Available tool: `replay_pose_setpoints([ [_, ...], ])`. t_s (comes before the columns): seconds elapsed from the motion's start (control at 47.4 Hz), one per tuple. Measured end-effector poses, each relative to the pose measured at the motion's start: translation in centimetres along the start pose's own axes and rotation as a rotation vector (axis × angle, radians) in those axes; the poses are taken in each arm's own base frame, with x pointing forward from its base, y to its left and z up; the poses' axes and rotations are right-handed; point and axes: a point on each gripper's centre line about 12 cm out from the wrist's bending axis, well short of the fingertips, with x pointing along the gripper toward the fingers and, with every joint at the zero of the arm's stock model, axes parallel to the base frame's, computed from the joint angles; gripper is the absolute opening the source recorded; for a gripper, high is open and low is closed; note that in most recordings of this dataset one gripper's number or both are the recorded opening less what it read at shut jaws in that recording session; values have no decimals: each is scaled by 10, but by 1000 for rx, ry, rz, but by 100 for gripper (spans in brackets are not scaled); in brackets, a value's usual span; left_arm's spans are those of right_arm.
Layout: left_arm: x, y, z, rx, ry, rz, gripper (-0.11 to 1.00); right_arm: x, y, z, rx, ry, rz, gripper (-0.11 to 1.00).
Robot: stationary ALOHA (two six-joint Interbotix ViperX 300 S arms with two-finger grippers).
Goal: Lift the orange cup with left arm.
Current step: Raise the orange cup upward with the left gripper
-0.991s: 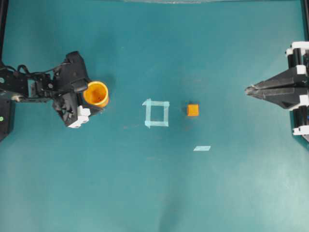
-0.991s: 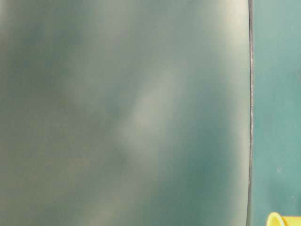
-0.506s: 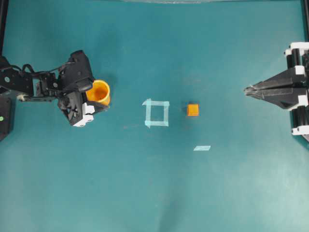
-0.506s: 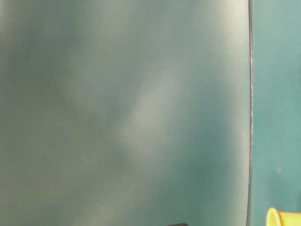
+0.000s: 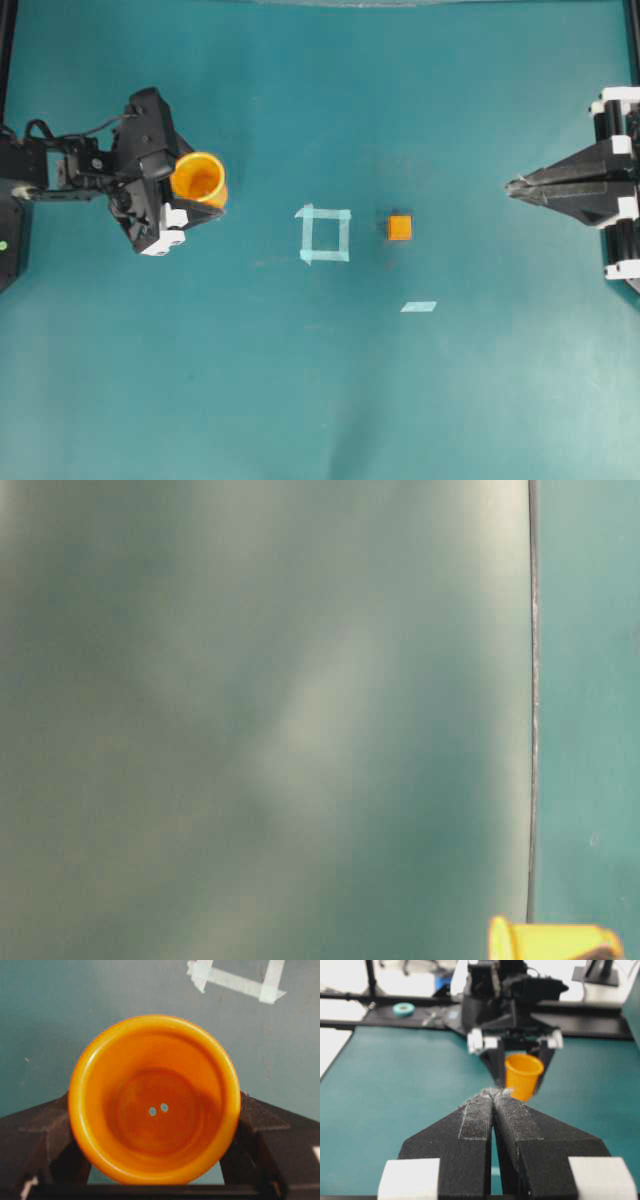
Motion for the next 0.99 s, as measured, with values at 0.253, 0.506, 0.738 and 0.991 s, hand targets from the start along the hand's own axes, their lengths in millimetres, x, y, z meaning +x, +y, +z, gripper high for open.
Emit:
replay_pose_setpoints([
  [0.253, -32, -3, 35, 25, -6, 3, 65, 1, 0, 3, 0, -8, 1, 0],
  [0.506, -58, -4, 53, 55, -30, 4, 64, 1, 0, 6, 0, -14, 1, 0],
  [0.738, -76, -5, 64, 65, -60, 4, 64, 1, 0, 7, 0, -15, 1, 0],
  [0.991, -90, -6, 70, 66, -65, 4, 64, 1, 0, 7, 0, -17, 1, 0],
])
